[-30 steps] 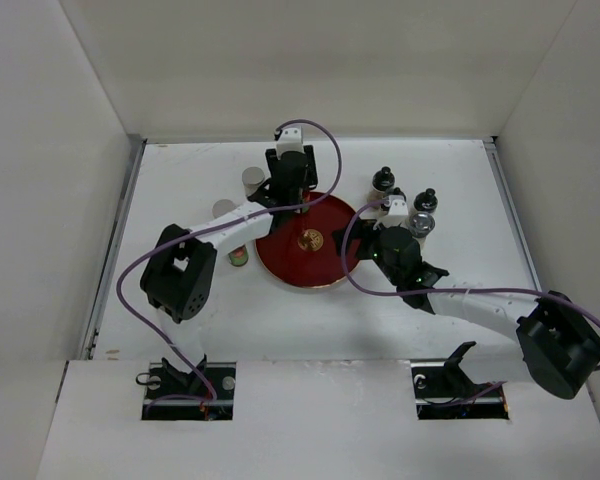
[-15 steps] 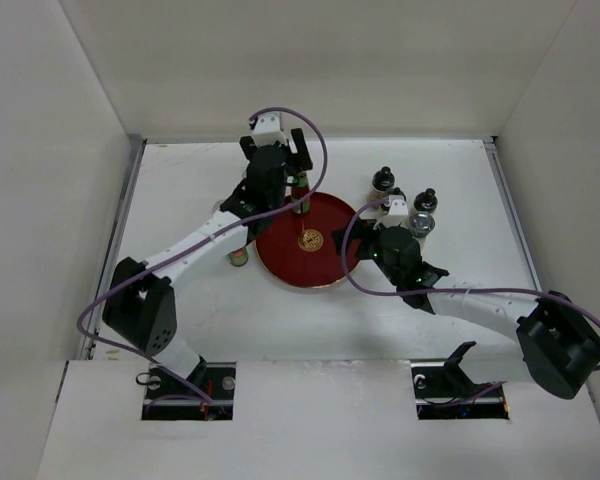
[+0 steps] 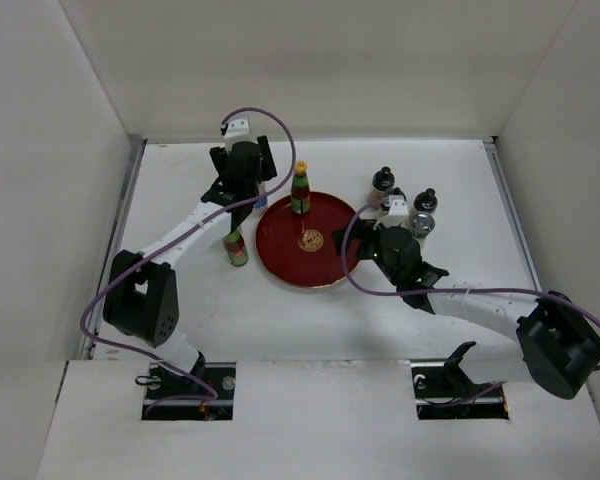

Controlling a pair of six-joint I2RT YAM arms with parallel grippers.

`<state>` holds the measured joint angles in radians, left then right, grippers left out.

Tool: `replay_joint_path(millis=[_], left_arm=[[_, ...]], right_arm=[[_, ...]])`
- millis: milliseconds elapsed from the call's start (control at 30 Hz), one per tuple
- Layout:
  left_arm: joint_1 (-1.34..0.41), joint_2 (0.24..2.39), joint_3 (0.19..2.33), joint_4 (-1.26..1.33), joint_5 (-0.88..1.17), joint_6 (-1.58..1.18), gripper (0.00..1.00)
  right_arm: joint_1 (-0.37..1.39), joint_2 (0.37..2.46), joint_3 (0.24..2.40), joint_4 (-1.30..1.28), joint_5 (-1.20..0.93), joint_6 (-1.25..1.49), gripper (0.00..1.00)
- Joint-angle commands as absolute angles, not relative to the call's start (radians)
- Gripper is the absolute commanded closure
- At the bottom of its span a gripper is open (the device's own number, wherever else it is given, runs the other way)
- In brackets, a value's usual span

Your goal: Organize the condiment bottles

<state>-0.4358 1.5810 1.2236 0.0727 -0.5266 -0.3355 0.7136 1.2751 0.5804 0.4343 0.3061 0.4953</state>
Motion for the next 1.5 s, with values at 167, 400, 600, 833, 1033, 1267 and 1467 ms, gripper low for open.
replay_joint_path(millis=[167,400,600,833,1033,1267,1467], left_arm=[[-0.401,1.687,1.278,0.031,-0.423,-0.347,0.26],[-0.386,1.746,1.322,0.018,-0.425,-0.336,0.33],[-0.384,1.74,1.325,0.021,-0.433,-0.337,0.63],[-0.436,1.533,1.24,0.13,-0.5,-0.302,0.68],[-0.505,1.457,1.174,0.15,-0.526,-0.291,0.69],[-0.568,1.463,1.117,0.141,-0.499,-0.33,0.69],[-0.587,1.508,1.095,0.147,-0.488,-0.354,0.68]], right_arm=[[0.711,1.272,0.595,0.483,0.316,0.497,0.0],[0.711,1.281,0.595,0.485,0.313,0.502,0.0],[0.709,1.273,0.591,0.485,0.31,0.506,0.0],[0.711,1.287,0.595,0.485,0.304,0.509,0.0],[0.708,1.279,0.592,0.483,0.302,0.509,0.0],[0.709,1.278,0.595,0.477,0.305,0.505,0.0],[0.708,1.266,0.592,0.477,0.31,0.503,0.0]])
